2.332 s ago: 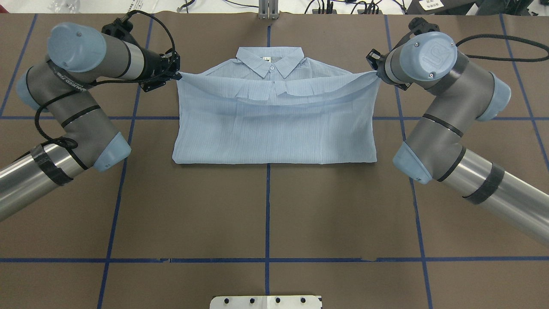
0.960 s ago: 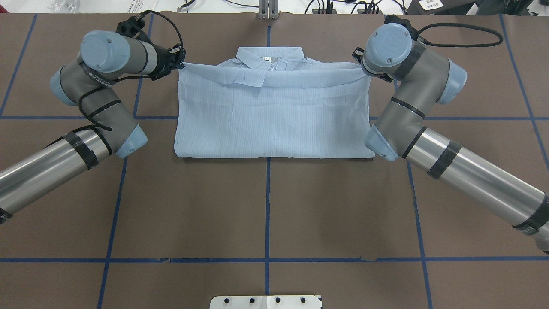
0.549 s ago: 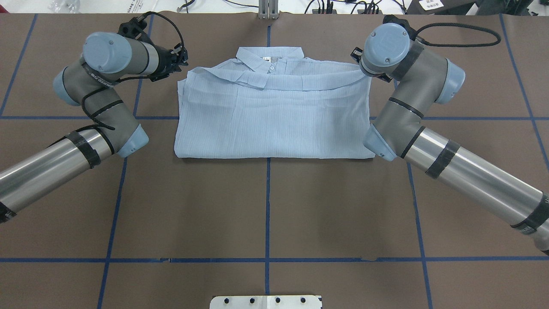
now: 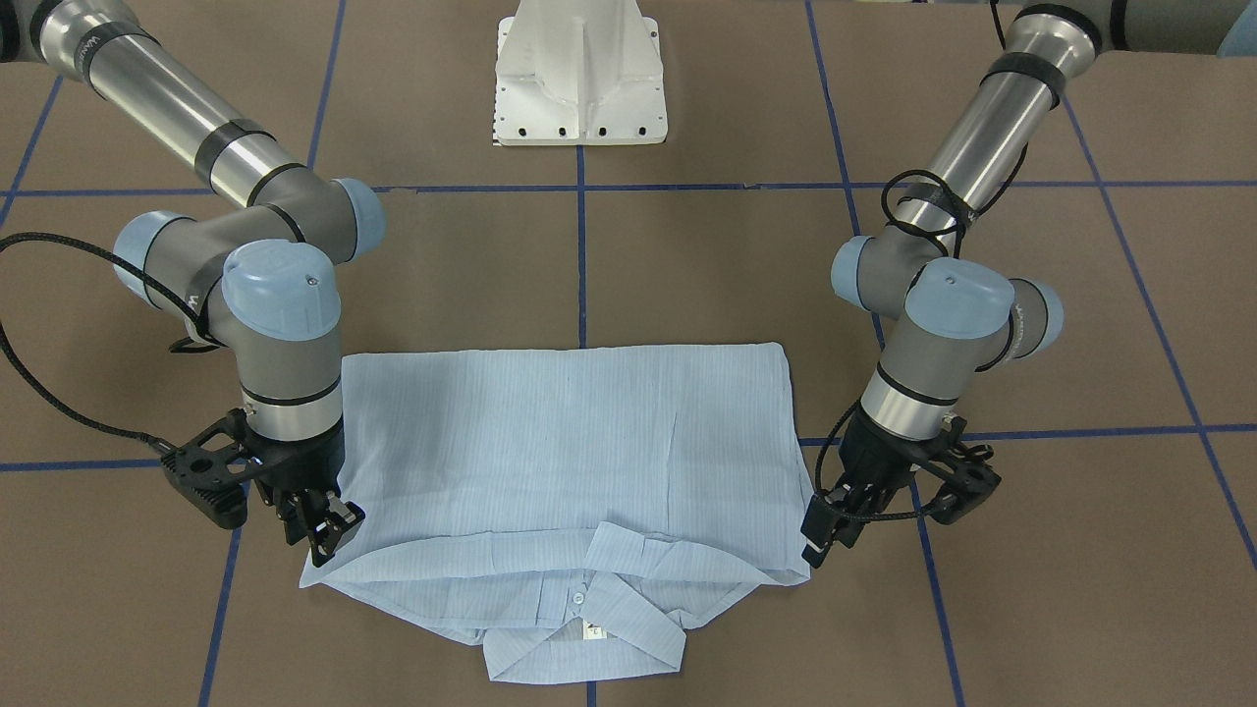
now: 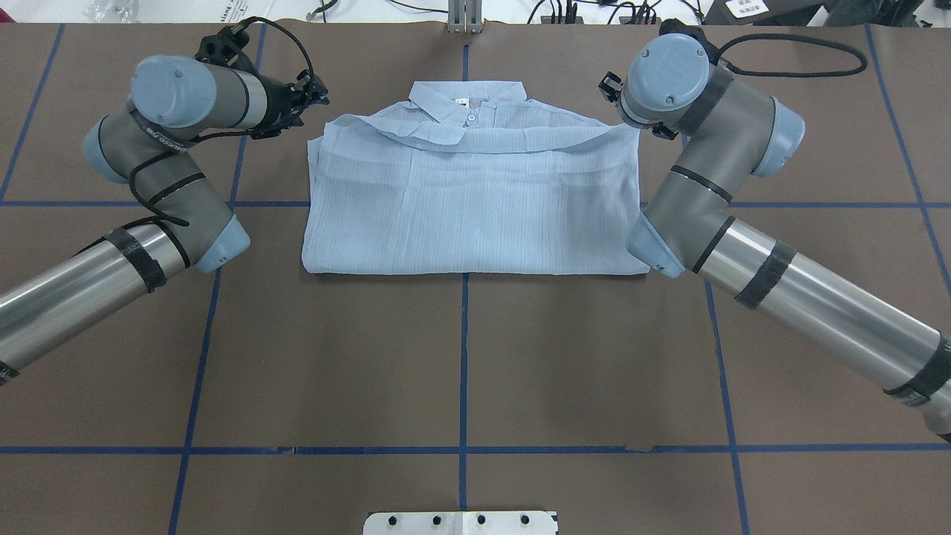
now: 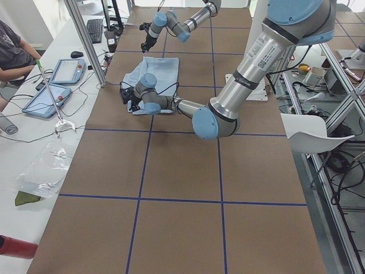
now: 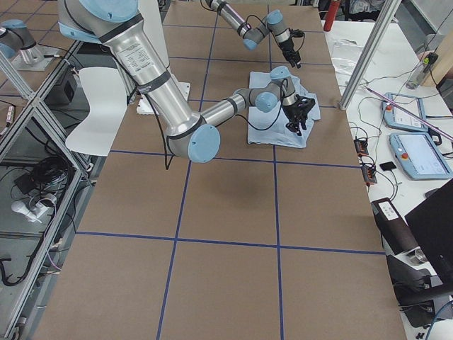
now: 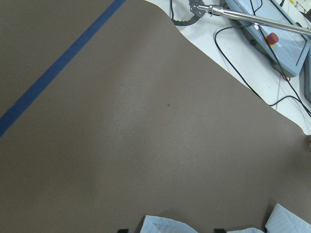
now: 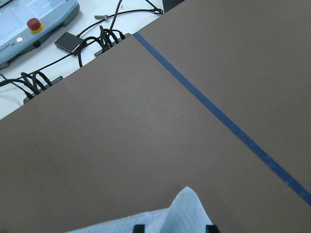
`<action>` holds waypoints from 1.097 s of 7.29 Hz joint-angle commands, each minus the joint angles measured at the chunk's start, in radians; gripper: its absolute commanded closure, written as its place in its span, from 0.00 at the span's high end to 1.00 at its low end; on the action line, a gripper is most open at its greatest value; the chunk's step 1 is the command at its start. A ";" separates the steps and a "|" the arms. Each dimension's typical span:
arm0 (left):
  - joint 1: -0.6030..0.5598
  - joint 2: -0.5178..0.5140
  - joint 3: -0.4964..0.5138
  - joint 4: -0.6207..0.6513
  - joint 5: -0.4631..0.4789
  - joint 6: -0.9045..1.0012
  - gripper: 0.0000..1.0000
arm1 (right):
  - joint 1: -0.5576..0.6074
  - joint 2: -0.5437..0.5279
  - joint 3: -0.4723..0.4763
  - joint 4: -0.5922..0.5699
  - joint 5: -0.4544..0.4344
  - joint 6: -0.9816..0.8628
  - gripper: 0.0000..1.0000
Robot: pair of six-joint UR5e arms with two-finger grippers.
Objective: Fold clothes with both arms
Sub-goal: 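Open both grippers and lift them off the folded shirt, then move the right gripper to the folded shirt's near corner and grasp it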
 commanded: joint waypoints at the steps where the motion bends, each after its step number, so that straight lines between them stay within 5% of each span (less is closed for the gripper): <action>1: -0.001 0.036 -0.050 -0.004 -0.004 0.001 0.66 | -0.087 -0.183 0.230 0.000 0.002 0.074 0.58; 5: -0.001 0.047 -0.050 -0.007 -0.002 0.001 0.66 | -0.228 -0.377 0.390 -0.001 0.011 0.186 0.63; 8: -0.001 0.047 -0.050 -0.007 -0.002 0.002 0.66 | -0.257 -0.402 0.411 -0.001 0.011 0.200 0.64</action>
